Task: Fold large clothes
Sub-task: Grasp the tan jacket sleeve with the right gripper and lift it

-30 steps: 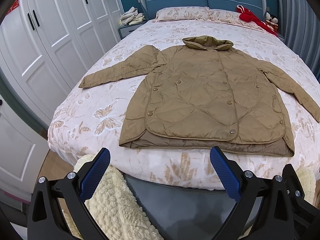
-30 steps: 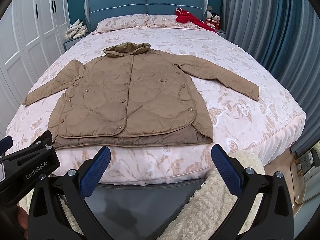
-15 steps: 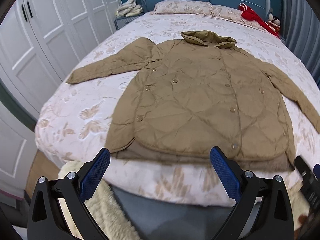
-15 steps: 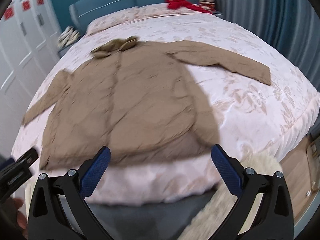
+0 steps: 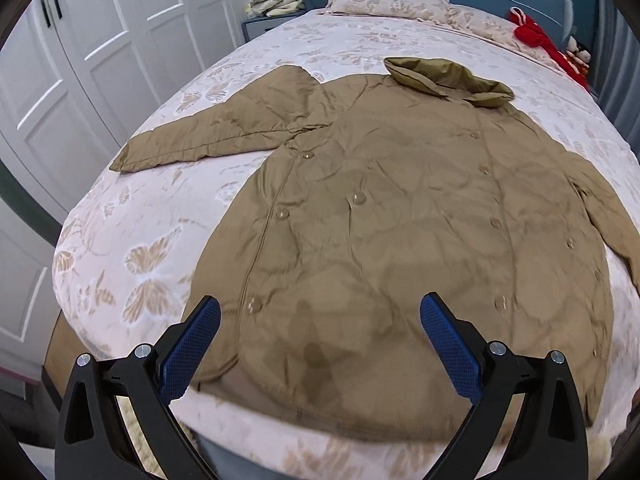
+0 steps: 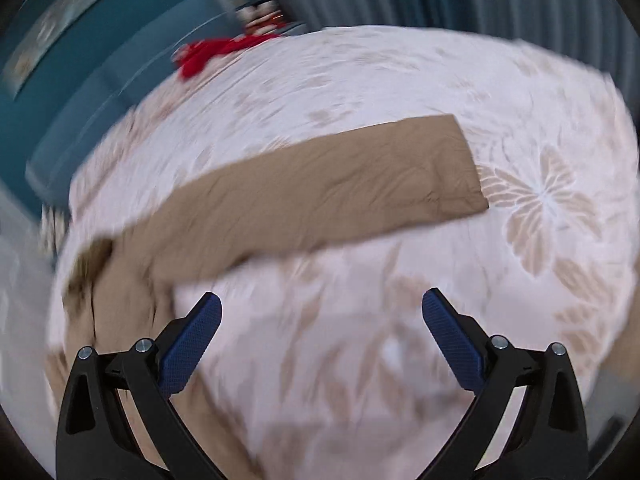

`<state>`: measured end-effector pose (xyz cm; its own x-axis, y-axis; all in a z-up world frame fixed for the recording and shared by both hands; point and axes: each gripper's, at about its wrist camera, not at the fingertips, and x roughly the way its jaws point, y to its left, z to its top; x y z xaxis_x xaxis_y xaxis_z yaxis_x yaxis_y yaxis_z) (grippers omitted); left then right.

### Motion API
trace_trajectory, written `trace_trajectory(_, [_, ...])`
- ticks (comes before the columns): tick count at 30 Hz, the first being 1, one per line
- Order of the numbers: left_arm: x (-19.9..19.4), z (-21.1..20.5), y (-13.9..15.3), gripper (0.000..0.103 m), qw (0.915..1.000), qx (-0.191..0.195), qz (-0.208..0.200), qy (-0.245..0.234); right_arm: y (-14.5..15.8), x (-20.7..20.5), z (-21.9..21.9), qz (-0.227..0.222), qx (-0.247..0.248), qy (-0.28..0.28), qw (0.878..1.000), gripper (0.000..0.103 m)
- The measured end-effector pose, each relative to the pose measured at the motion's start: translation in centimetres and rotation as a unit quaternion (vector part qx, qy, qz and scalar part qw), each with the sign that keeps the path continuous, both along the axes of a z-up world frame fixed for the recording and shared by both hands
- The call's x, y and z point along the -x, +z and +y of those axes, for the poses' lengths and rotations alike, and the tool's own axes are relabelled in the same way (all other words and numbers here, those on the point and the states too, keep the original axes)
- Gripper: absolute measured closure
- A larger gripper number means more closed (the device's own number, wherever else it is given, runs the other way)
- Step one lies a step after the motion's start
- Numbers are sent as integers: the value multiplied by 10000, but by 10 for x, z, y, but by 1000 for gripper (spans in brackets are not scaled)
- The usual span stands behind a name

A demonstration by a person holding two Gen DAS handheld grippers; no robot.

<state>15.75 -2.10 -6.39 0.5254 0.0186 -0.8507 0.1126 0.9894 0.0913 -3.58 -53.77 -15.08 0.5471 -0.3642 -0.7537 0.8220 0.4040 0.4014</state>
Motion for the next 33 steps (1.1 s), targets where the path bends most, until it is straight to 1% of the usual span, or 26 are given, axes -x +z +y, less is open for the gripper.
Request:
trace_trajectory(1, [-6, -2, -2, 5, 10000, 8, 3, 33, -6, 1, -9, -43, -54, -110, 9999, 5])
trace_trajectory(4, [-18, -10, -10, 5, 9999, 38, 61, 96, -21, -3, -32, 60, -70, -326, 9994, 8])
trace_trajectory(5, [-21, -13, -12, 5, 9999, 34, 94, 101, -26, -4, -38, 68, -71, -376, 9992, 11])
trace_trajectory(6, [-25, -15, -14, 5, 9999, 38, 119, 96, -32, -5, -45, 54, -107, -440, 9990, 18])
trace_trajectory(7, [-28, -18, -17, 5, 9999, 40, 139, 83, -37, -5, -51, 38, -172, -526, 9985, 21])
trace_trajectory(8, [-30, -21, -19, 5, 9999, 29, 144, 69, -40, -5, -55, 26, -222, -607, 9979, 27])
trace_trajectory(10, [-34, -27, -23, 5, 9999, 1, 149, 31, -45, -5, -67, -81, -188, -816, 9965, 30])
trace_trajectory(11, [-37, -29, -25, 5, 9999, -15, 157, 18, -45, -4, -72, -102, -128, -842, 9963, 35])
trace_trajectory(12, [-38, -31, -27, 5, 9999, -15, 162, 13, -44, -8, -76, -57, -50, -870, 9962, 45])
trace_trajectory(13, [-41, -32, -28, 5, 9999, -1, 171, 5, -43, -13, -81, -7, 2, -883, 9961, 49])
trace_trajectory(14, [-42, -33, -29, 5, 9998, 8, 174, 8, -42, -17, -86, -26, 28, -888, 9960, 59])
trace_trajectory(15, [-44, -34, -30, 5, 9998, 17, 175, 18, -39, -20, -90, -74, 49, -902, 9959, 75])
trace_trajectory(17, [-48, -35, -32, 5, 9998, 32, 179, 21, -31, -28, -97, -259, 78, -845, 9961, 93])
trace_trajectory(18, [-50, -36, -33, 5, 9998, 16, 184, 32, -25, -33, -99, -310, 155, -815, 9961, 96])
trace_trajectory(21, [-55, -35, -35, 5, 9998, 24, 190, 51, 7, -60, -95, -391, 635, -454, 9962, 100])
trace_trajectory(24, [-59, -32, -35, 5, 9998, 70, 165, 97, 47, -98, -78, -660, 948, 103, 9932, 101])
trace_trajectory(26, [-61, -28, -36, 5, 9996, 129, 186, 160, 73, -122, -57, -888, 1136, 492, 9883, 101])
trace_trajectory(27, [-62, -26, -37, 5, 9994, 179, 214, 196, 81, -130, -48, -990, 1169, 656, 9860, 101])
trace_trajectory(30, [-63, -21, -36, 5, 9993, 220, 193, 217, 98, -170, -5, -1174, 1097, 1460, 9761, 101])
trace_trajectory(32, [-65, -17, -35, 5, 9994, 207, 149, 237, 104, -196, 28, -1247, 1021, 1999, 9665, 101])
trace_trajectory(33, [-66, -15, -35, 5, 9993, 214, 140, 263, 106, -212, 51, -1278, 989, 2352, 9584, 101])
